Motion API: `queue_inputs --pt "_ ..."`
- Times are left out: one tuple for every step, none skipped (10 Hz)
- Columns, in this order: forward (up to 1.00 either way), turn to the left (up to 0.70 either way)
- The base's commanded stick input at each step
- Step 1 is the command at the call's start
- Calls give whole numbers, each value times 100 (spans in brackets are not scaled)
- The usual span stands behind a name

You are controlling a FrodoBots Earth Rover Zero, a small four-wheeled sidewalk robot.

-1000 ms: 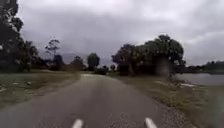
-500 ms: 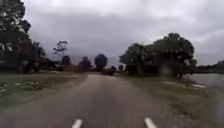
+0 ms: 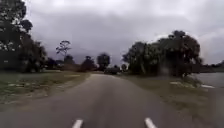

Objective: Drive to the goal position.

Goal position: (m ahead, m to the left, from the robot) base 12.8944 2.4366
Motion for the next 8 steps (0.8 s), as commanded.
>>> queue_inputs --pt "84 3" --pt "84 3" --pt "84 3" --pt "84 3" --pt "84 3" --pt "84 5" --pt "84 7" --pt "84 11"
